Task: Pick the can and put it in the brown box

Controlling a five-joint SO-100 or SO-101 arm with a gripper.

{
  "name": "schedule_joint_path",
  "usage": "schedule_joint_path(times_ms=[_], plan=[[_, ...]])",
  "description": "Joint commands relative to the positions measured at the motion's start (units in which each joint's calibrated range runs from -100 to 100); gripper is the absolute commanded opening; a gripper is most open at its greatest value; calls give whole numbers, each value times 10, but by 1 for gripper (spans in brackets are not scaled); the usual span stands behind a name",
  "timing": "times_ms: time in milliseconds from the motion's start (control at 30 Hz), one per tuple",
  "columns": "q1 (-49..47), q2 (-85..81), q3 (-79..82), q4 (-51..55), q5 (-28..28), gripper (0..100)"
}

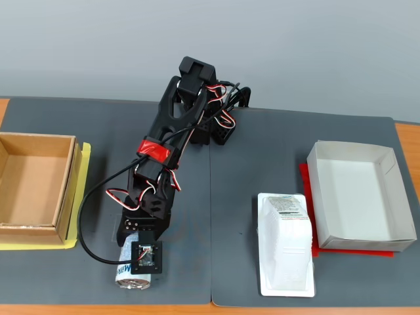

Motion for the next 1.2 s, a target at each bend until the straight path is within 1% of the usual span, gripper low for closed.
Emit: schedule_joint_path(times_ms=[0,433,700,967,1167], plan=[[-6,-45,-16,3,3,7],[0,-200,-12,4,7,7],[44,-285,-16,4,83,7],[154,-307,-17,1,178,7],[215,-303,-17,-6,217,7]])
